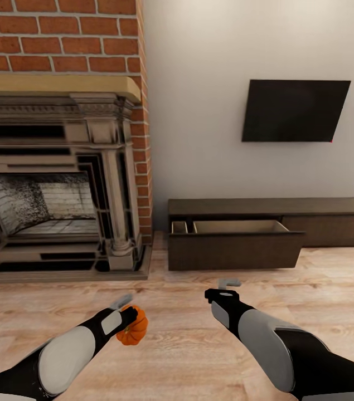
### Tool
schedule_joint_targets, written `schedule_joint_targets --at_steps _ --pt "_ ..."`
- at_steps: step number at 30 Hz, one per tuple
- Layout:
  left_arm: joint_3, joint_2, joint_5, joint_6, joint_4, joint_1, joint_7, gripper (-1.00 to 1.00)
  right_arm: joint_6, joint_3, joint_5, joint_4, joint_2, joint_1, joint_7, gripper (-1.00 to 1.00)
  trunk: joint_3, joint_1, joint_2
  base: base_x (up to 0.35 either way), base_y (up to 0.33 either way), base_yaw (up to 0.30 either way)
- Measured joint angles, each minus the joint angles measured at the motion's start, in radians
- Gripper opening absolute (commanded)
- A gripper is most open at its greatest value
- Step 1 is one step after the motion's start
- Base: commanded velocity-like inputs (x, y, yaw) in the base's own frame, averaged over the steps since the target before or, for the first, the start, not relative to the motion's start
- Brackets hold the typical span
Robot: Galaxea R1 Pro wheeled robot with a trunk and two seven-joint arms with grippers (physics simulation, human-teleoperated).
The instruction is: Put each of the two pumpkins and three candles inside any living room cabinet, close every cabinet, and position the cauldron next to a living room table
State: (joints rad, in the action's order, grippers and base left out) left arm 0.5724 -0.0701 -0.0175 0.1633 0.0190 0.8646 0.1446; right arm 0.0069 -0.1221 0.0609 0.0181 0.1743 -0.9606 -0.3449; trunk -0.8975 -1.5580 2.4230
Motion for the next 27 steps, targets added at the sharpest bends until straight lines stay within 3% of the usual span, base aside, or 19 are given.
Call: schedule_joint_targets --at_steps 18,27 --pt "0.000 -0.003 0.000 0.000 0.000 0.000 0.001 -1.00 0.000 0.000 0.000 0.000 0.000 0.000 0.000 1.00 0.000 0.000 0.000 0.038 -0.272 0.000" --pt "0.003 -0.024 0.001 0.002 0.000 -0.016 0.001 -1.00 0.002 0.000 0.000 0.000 0.000 0.002 0.001 1.00 0.000 0.000 0.000 0.000 -0.070 0.000"
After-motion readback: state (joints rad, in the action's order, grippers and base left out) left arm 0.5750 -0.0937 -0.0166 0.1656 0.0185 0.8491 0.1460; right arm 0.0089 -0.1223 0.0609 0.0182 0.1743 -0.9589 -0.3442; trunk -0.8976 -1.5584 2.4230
